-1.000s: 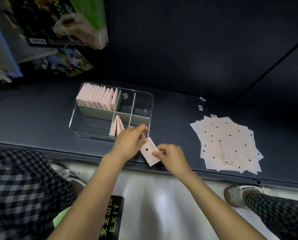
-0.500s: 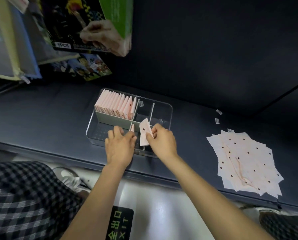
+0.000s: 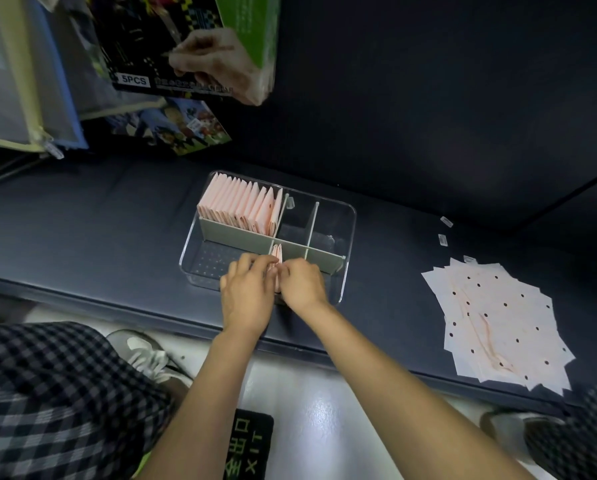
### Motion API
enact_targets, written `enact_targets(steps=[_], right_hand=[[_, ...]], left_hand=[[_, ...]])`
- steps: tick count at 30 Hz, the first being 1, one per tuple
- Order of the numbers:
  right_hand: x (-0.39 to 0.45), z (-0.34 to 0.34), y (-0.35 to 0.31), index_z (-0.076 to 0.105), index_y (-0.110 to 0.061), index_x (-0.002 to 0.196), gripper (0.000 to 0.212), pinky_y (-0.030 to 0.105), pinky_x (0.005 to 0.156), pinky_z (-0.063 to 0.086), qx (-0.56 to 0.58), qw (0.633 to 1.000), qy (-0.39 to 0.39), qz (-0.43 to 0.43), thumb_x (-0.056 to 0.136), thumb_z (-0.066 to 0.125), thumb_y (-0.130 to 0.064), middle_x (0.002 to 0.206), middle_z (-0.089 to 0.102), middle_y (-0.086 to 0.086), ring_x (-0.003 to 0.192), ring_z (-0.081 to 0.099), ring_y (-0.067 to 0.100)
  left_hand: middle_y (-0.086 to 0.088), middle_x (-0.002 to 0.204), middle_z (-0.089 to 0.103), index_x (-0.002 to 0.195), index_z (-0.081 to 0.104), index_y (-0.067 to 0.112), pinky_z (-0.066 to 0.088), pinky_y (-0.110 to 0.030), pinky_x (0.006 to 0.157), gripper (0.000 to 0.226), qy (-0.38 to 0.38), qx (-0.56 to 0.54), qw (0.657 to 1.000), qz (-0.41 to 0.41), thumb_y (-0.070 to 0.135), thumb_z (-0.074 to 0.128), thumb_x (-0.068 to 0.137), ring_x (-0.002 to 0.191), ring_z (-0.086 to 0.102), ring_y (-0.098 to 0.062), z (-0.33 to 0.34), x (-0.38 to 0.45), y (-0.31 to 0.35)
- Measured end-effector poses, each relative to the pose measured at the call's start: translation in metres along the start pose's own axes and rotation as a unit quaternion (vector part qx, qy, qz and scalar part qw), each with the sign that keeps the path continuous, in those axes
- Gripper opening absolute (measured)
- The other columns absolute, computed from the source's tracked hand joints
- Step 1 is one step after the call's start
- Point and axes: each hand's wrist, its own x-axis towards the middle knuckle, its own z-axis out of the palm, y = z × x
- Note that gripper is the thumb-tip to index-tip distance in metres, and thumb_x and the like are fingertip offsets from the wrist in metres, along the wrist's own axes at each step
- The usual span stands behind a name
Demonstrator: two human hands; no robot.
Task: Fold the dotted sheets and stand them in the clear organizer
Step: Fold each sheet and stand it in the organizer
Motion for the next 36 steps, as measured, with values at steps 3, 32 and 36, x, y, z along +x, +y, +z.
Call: enact_targets(steps=[3,32,36], right_hand=[[0.002,-0.001,0.004,0.061,-0.012,0.062,0.031,0.032,0.066,0.049,0.035,0.999,0.007,0.007,0.09,0.048,-0.015,0.074,0.065,0.017,0.076,0.062,0.031],[-0.101,-0.15,0.384,0.066,0.001,0.109,0.021,0.032,0.082,0.042,-0.061,0.938,0.284,0.189,0.092,0.053,-0.001,0.109,0.065,0.018,0.1,0.059,0.033],[-0.106,-0.156,0.383,0.072,-0.003,0.086,0.006,0.017,0.072,0.039,0.031,0.949,0.286,0.131,0.081,0.07,-0.006,0.089,0.068,0.009,0.083,0.063,0.026]], left_hand=[[-0.003,0.114,0.053,0.115,0.065,0.026,0.032,-0.038,0.091,0.026,-0.012,-0.004,1.0,0.02,0.027,0.046,0.098,0.107,0.043,-0.026,0.001,-0.002,0.0],[0.006,0.136,0.049,0.122,0.062,0.021,0.032,-0.026,0.102,0.029,-0.275,0.084,0.93,0.228,0.027,0.052,0.096,0.124,0.043,-0.017,0.101,-0.079,0.064],[0.005,0.133,0.051,0.119,0.064,0.02,0.032,-0.026,0.102,0.026,-0.28,0.076,0.931,0.221,0.023,0.055,0.094,0.123,0.044,-0.017,0.102,-0.081,0.067]])
